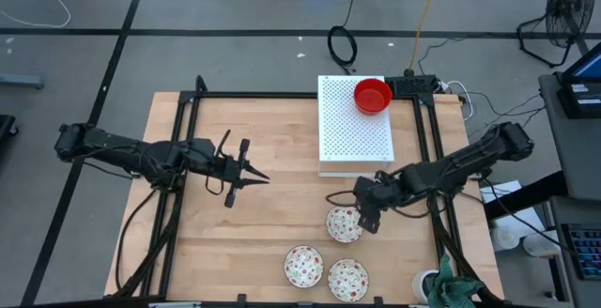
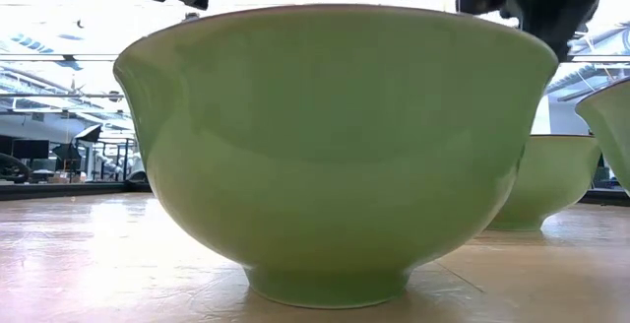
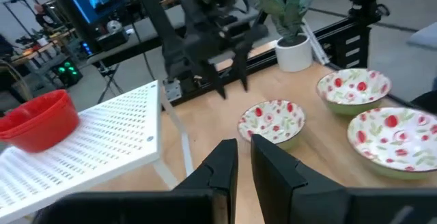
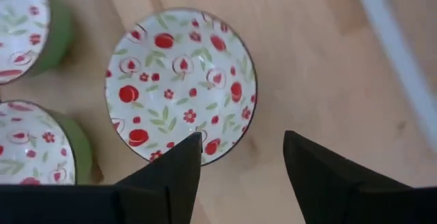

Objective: Pick & Place Mini bowls
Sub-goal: Put the top green bowl on the shelf

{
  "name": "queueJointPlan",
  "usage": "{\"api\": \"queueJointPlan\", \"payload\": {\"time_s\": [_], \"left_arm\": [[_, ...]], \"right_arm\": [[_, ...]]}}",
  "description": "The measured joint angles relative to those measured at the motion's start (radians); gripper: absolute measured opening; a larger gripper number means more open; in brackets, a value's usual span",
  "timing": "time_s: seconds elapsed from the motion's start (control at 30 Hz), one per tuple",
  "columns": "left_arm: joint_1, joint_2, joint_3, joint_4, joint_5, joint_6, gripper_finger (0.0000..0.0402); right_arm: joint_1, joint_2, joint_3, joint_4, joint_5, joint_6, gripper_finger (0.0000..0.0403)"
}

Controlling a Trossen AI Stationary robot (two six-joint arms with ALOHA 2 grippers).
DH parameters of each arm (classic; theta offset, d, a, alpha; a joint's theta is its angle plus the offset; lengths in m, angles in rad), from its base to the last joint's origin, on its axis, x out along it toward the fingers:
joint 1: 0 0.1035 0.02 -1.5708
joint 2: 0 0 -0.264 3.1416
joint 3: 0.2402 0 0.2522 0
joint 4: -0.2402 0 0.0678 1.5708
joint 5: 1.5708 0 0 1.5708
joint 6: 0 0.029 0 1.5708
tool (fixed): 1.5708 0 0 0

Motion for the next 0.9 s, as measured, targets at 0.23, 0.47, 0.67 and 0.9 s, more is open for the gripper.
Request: {"api": "queueJointPlan", "payload": {"time_s": [0.23,0.47,0.67,0.9], "left_arm": [[0.036,0.000,0.000,-0.016,0.000,0.086,0.0049],[0.072,0.000,0.000,-0.029,0.001,0.154,0.0049],[0.094,0.000,0.000,-0.028,0.001,0.152,0.0049],[0.094,0.000,0.000,-0.027,0.002,0.144,0.0049]], "right_arm": [[-0.013,0.074,-0.029,0.017,-0.041,0.112,0.0189],[-0.012,0.115,-0.047,0.074,-0.041,0.149,0.0181],[-0.012,0.128,-0.089,0.166,-0.041,0.150,0.0174],[-0.014,0.127,-0.139,0.221,-0.041,0.145,0.0171]]}}
